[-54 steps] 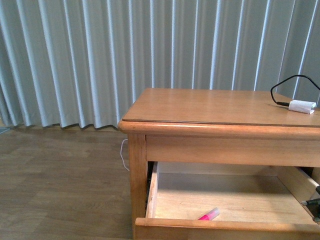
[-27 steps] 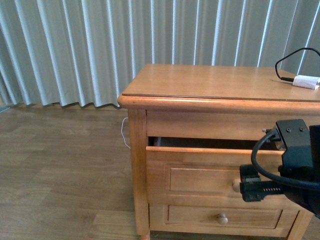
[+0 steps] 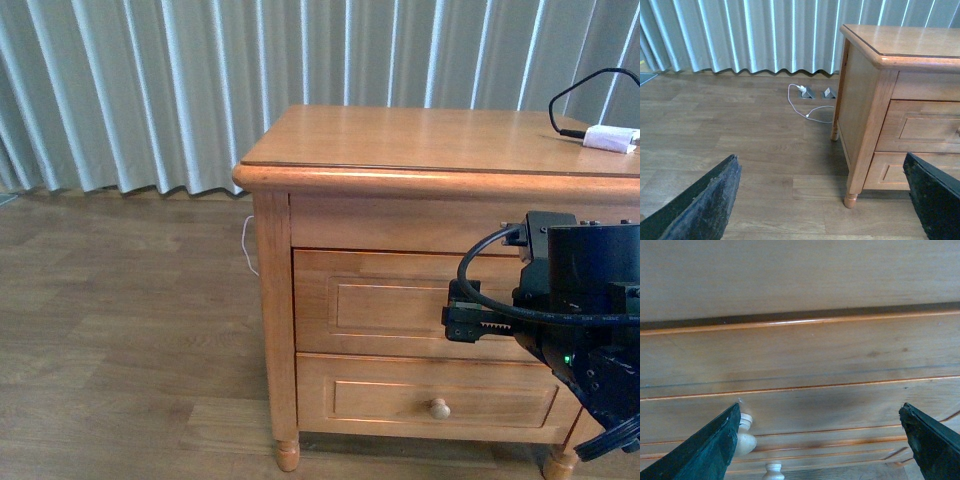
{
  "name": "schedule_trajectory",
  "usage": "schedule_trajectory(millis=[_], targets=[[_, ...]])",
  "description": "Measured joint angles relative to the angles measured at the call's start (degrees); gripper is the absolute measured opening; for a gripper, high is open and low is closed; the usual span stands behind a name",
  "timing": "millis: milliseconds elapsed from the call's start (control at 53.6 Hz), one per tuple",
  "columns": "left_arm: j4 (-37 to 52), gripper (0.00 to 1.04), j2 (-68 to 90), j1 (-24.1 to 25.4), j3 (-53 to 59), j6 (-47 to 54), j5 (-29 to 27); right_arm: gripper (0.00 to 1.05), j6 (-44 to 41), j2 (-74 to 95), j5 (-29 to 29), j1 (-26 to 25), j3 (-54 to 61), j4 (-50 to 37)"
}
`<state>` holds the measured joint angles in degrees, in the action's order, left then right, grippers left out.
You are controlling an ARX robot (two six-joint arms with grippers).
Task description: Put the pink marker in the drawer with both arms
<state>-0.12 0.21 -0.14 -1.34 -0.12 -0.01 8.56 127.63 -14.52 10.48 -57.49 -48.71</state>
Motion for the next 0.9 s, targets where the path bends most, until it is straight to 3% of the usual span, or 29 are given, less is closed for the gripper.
schedule_trajectory(millis=[187,336,597,896], targets=[[0.00,0.98,0.00,0.00,0.00,0.00,0.00,0.96,0.24,-1.09,1.14,-0.07,1.22,-0.57],[0.00,0.98,0.00,0.00,0.00,0.00,0.00,0.96,-1.75,-10.84,3.45,-0.55,7.41,4.37],[0.00,0.98,0.00,0.00,0.00,0.00,0.00,0.96,-3.08,-33.31,10.84,-1.97,16.11,21.49],[0.00,0.98,0.00,0.00,0.00,0.00,0.00,0.96,-1.60,-59.14,14.67,-2.19,18.69,45.79]])
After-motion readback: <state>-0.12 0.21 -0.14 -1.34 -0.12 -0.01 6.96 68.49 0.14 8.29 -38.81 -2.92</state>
